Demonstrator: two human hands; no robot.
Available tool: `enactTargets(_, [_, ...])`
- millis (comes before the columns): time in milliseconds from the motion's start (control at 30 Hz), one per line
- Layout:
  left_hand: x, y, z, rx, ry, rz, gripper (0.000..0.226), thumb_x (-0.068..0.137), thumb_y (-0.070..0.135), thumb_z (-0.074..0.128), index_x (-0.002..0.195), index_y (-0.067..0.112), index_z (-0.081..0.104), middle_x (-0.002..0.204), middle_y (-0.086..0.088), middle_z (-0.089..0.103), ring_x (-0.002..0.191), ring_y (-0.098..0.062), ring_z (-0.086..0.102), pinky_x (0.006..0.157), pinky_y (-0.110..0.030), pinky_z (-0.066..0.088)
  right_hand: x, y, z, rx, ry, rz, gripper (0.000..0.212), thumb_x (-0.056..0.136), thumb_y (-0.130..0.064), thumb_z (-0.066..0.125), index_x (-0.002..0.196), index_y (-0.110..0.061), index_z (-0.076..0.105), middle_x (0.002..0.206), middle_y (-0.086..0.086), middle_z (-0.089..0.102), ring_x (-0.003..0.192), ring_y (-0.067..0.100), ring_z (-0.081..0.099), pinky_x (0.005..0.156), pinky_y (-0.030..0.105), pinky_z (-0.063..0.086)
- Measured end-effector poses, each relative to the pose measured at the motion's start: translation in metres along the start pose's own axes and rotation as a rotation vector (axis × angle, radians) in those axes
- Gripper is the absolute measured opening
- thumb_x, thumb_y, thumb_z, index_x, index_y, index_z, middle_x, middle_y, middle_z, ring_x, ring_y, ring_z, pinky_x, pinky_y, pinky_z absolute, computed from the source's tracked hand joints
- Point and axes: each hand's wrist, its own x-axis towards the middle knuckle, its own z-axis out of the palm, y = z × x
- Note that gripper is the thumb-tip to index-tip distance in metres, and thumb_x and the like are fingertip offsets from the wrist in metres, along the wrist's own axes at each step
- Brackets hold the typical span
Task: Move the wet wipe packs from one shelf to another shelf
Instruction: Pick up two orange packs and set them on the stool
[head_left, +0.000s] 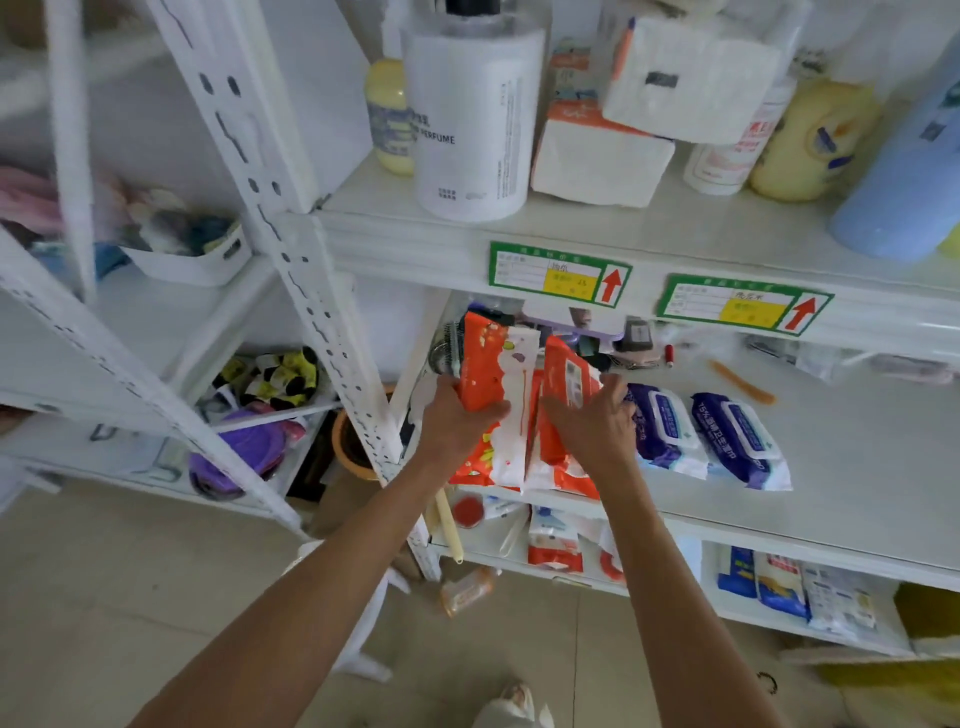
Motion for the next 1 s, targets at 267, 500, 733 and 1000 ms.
enactTargets(267, [-0.081,-0.036,-0.095,-0.032,-0.071,0.055,0.037,0.088,0.035,0.076,0.118,0.030,0.056,0.100,0.016,0.067,0.090,-0.003,0.069,0.071,-0.014,0.049,-0.127,0.002,0.065,-0.040,0.067,-0.114,0.099,0.080,-0.052,0.075,0.153,-0.033,0.012,0.145,0.012,0.035,0.119,0.035,0.052,0.094,0.052,0.049])
enactTargets(500, [-0.097,-0.142,-0.206,0.111,-0.327,0.022,0.038,0.086,0.050,0.070,0.120,0.036,0.063,0.101,0.013,0.076,0.090,-0.004,0.073,0.086,-0.030,0.060,-0.218,0.015,0.177,0.037,0.072,0.038,0.096,0.079,-0.065,0.069,0.153,-0.040,0.014,0.148,0.007,0.051,0.129,0.036,0.057,0.102,0.061,0.050])
enactTargets(733, [-0.083,-0.247,-0.267,-0.024,-0.337,-0.315,0.042,0.085,0.046,0.068,0.123,0.029,0.065,0.108,0.007,0.077,0.096,-0.016,0.075,0.095,-0.041,0.059,-0.245,0.019,0.277,0.056,-0.031,0.134,0.099,0.068,-0.060,0.067,0.151,-0.038,0.018,0.133,0.003,0.052,0.114,0.030,0.062,0.086,0.058,0.060])
enactTargets(1000, [-0.027,-0.414,-0.304,-0.020,-0.252,-0.548,0.035,0.074,0.043,0.086,0.102,0.029,0.071,0.097,0.004,0.080,0.085,-0.018,0.078,0.075,-0.032,0.063,-0.192,0.090,0.444,-0.236,-0.092,0.059,0.105,0.077,-0.059,0.074,0.155,-0.034,0.008,0.139,0.006,0.045,0.117,0.028,0.058,0.085,0.048,0.059])
